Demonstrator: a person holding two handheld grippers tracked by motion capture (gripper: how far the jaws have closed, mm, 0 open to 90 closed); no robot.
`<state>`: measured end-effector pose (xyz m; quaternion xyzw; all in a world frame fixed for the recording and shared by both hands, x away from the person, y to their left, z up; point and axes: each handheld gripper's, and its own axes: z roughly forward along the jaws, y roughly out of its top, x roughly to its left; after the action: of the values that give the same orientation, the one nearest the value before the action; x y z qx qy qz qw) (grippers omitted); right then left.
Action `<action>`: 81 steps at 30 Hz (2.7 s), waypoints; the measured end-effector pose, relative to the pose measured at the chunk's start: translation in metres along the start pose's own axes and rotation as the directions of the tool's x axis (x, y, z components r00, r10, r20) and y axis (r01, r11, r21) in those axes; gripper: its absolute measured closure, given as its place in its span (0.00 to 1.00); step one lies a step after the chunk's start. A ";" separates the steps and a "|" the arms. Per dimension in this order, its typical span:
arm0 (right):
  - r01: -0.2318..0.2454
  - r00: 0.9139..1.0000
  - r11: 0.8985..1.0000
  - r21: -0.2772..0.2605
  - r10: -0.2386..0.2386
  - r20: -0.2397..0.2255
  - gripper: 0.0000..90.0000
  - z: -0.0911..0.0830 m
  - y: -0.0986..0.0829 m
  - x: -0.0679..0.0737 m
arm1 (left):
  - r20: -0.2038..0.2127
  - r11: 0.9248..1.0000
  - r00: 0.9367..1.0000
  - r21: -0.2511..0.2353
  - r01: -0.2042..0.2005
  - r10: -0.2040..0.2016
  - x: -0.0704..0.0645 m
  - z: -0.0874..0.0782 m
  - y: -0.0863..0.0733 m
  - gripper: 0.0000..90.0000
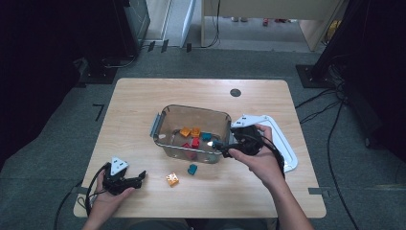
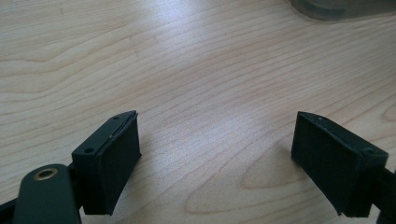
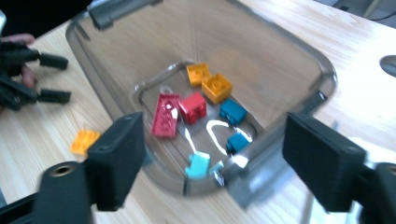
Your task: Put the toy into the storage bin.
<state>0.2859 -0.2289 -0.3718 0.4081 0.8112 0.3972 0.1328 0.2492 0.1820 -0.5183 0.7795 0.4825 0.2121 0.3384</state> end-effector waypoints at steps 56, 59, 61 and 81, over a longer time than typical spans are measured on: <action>-0.049 0.999 0.999 0.021 0.049 0.011 0.39 0.100 -0.088 0.086 | 0.005 1.000 1.000 0.000 -0.003 0.003 0.000 0.000 0.000 0.17; -0.051 0.999 0.998 0.026 0.050 0.019 0.39 0.110 -0.086 0.093 | 0.007 1.000 1.000 0.000 -0.004 0.004 0.000 0.000 0.000 0.17; -0.043 0.998 0.999 0.029 0.042 0.039 0.39 0.116 -0.086 0.097 | 0.008 1.000 1.000 0.000 -0.005 0.005 0.000 0.000 0.000 0.17; 0.026 0.995 0.999 0.038 -0.030 0.097 0.62 0.132 -0.091 0.102 | 0.010 1.000 1.000 0.001 -0.007 0.007 0.000 0.000 0.000 0.17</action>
<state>0.2417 -0.1118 -0.5153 0.4180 0.8167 0.3596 0.1704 0.2485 0.1822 -0.5183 0.7824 0.4781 0.2093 0.3398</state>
